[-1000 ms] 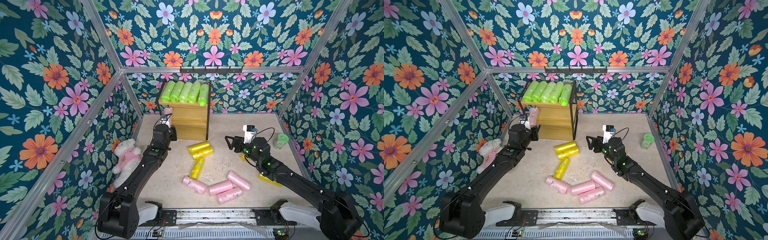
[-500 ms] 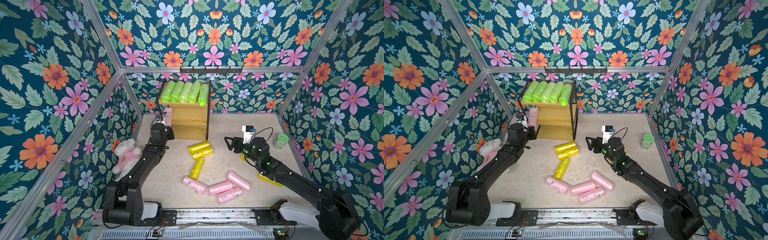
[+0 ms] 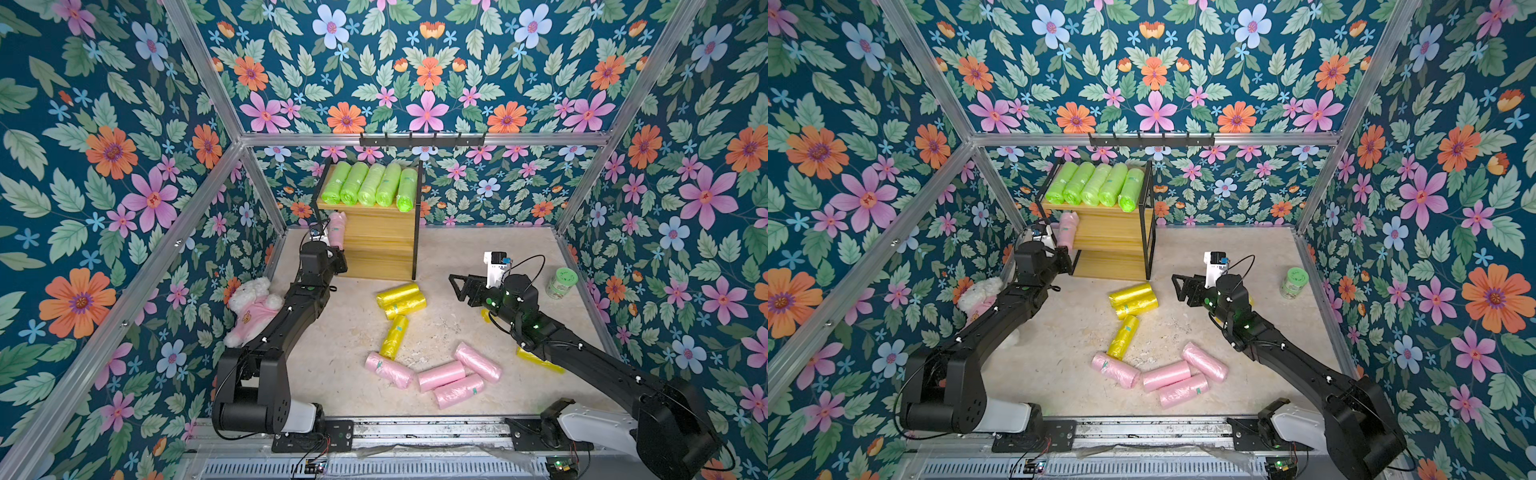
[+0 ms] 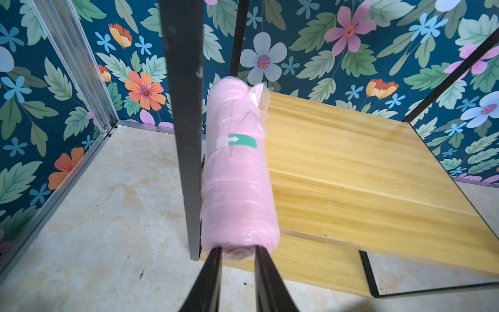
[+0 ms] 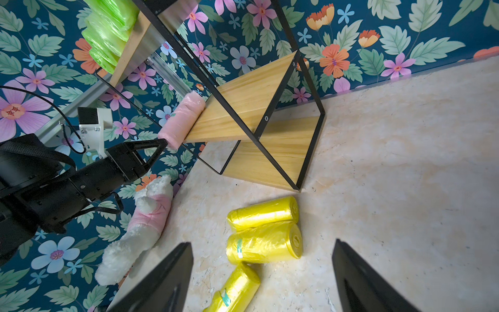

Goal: Sort the rolls of trash bags by color and place them on the shelf
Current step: Pick up the roll of trash bags from the center of the board.

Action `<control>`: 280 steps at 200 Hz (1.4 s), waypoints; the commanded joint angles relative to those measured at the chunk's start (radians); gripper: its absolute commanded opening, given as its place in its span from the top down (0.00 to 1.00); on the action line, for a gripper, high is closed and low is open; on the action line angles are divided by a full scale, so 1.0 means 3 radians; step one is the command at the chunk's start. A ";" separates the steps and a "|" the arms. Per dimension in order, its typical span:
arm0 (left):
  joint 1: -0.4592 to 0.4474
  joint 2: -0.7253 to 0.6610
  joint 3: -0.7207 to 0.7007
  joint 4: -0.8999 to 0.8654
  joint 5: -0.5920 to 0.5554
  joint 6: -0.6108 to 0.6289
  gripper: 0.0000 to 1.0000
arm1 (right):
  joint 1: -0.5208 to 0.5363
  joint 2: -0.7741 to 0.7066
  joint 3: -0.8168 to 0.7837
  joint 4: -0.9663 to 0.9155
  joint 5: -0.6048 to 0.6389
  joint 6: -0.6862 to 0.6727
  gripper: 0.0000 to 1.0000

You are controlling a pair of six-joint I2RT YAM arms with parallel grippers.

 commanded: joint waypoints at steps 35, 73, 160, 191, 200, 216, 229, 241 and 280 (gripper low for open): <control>-0.0008 -0.0424 -0.0301 0.0066 0.0298 -0.0303 0.57 | 0.0002 0.0011 0.0064 -0.0618 -0.0085 -0.0121 0.15; -0.0049 -0.0804 -0.0648 0.0207 0.0796 -0.0829 0.47 | 0.0058 0.0071 0.0157 -0.1624 -0.0139 -0.0210 0.16; -0.0323 -0.1103 -0.0821 0.0033 0.1228 -0.1088 0.40 | 0.0714 0.0086 -0.0001 -0.2730 0.0500 0.0012 0.15; -0.0381 -0.1078 -0.0831 0.0028 0.1185 -0.1049 0.40 | 0.0788 0.0261 -0.0011 -0.2804 0.0519 -0.0026 0.18; -0.0401 -0.1067 -0.0839 0.0033 0.1177 -0.1042 0.40 | 0.0790 0.0296 -0.0017 -0.2804 0.0523 -0.0026 0.19; -0.0442 -0.1051 -0.0836 0.0028 0.1173 -0.1021 0.40 | 0.0787 0.0323 -0.0023 -0.2778 0.0515 -0.0040 0.23; -0.0471 -0.1039 -0.0841 0.0028 0.1152 -0.1006 0.40 | 0.0790 0.0356 -0.0017 -0.2751 0.0549 -0.0046 0.26; -0.0490 -0.1032 -0.0841 0.0026 0.1125 -0.0995 0.40 | 0.0787 0.0416 0.0000 -0.2753 0.0634 -0.0059 0.29; -0.0544 -0.1006 -0.0818 0.0028 0.1085 -0.0964 0.40 | 0.0568 0.0595 0.0055 -0.2656 0.0640 -0.0161 0.41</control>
